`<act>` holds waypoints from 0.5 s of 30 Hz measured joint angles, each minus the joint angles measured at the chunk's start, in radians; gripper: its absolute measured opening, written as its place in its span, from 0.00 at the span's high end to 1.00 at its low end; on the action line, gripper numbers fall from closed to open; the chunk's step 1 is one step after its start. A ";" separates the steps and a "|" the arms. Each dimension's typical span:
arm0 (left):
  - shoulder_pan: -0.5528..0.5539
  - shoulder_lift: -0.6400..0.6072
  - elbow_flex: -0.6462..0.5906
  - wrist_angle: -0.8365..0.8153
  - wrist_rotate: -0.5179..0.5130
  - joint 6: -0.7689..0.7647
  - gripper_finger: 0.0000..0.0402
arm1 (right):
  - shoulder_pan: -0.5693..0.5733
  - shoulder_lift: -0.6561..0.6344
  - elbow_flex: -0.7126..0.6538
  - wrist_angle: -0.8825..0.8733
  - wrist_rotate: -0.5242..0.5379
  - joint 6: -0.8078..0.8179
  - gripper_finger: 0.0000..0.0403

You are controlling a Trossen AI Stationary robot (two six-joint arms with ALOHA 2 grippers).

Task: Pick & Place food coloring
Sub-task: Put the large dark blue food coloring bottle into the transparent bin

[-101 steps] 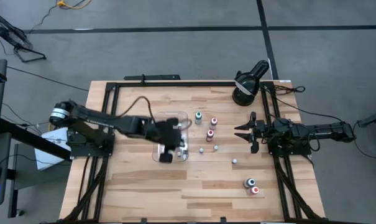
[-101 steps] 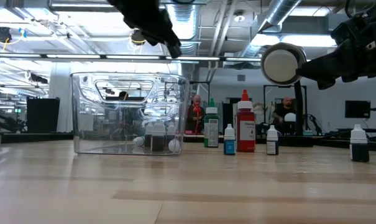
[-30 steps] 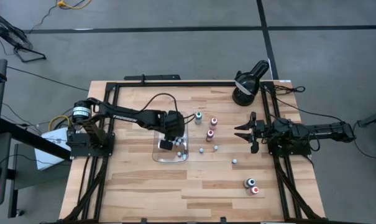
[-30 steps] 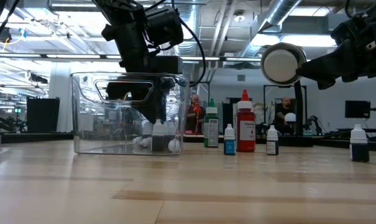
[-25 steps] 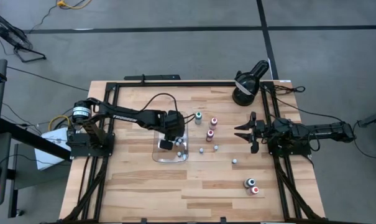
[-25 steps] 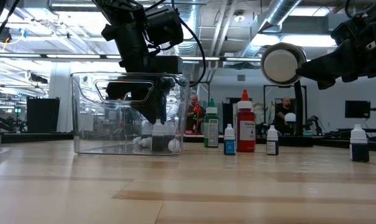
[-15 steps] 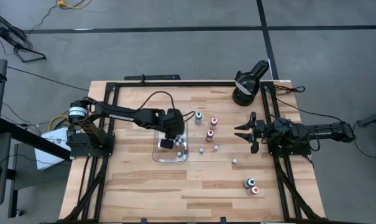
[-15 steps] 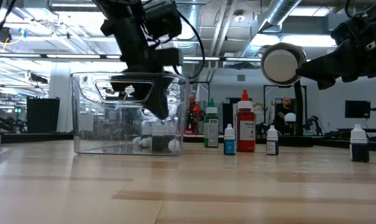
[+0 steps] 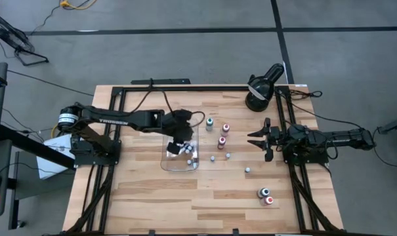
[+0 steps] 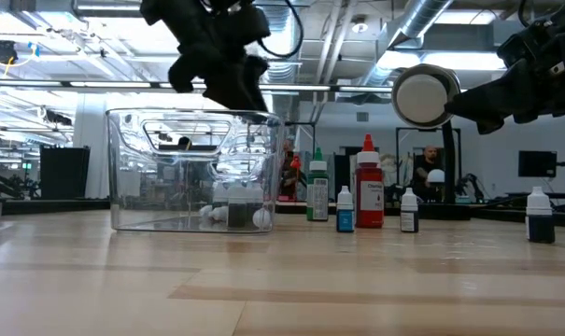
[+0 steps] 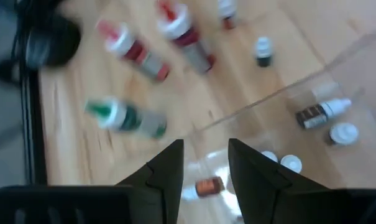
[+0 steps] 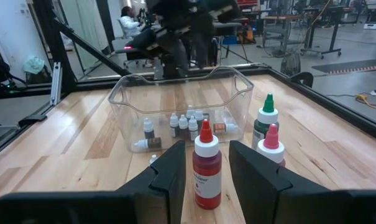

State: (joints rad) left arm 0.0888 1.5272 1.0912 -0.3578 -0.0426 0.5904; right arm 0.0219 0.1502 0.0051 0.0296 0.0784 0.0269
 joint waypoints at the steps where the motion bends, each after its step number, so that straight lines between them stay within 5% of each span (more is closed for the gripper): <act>1: -0.004 0.000 0.000 0.005 0.019 0.056 0.71 | 0.000 0.000 0.000 0.000 0.000 0.000 0.72; 6: -0.029 0.000 0.000 0.086 0.063 0.104 0.71 | 0.000 0.000 0.000 0.000 0.000 0.000 0.72; 15: -0.033 0.002 0.061 0.027 0.057 -0.162 0.71 | 0.000 0.000 0.000 0.000 0.000 0.000 0.72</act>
State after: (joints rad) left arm 0.0559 1.5290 1.1527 -0.3309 0.0139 0.4287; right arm 0.0219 0.1503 0.0050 0.0296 0.0784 0.0271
